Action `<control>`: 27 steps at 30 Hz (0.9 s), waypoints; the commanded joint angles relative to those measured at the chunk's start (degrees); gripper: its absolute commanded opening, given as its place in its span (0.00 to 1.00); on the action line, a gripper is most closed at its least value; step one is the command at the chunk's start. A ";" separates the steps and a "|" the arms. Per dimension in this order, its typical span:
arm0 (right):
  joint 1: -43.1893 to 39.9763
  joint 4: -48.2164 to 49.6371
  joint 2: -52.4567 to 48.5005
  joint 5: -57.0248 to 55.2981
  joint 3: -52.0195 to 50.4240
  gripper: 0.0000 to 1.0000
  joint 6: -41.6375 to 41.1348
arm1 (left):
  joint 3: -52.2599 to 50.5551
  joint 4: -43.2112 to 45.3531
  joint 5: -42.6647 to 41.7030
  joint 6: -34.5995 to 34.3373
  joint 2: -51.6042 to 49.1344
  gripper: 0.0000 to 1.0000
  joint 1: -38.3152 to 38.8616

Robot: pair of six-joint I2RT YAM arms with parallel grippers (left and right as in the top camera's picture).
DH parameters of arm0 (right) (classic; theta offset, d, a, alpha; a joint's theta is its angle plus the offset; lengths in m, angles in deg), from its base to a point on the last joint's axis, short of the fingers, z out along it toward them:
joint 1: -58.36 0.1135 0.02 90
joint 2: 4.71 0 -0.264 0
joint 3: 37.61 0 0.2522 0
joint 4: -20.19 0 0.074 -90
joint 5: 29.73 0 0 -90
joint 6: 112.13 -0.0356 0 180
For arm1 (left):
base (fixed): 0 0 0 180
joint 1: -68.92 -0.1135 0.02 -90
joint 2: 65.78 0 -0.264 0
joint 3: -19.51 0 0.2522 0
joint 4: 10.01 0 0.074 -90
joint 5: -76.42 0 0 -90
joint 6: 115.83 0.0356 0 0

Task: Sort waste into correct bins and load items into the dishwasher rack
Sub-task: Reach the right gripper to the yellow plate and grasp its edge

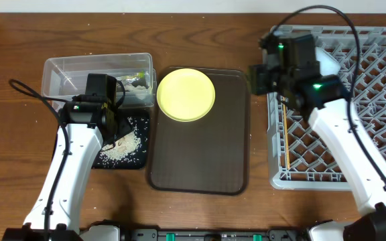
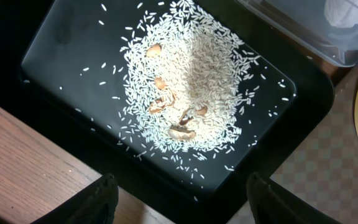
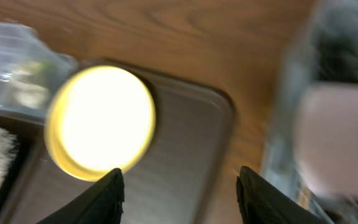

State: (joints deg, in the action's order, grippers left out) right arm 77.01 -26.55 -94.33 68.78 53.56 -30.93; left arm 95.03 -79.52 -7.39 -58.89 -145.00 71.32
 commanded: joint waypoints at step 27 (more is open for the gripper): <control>9.84 11.43 -30.16 -3.17 0.09 0.13 -12.00 | 0.35 -0.42 0.28 -0.46 0.46 0.69 -0.22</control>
State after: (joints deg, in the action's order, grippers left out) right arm 86.19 -13.67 -124.32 66.60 53.58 -42.10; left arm 95.03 -79.54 -7.41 -58.89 -145.00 71.32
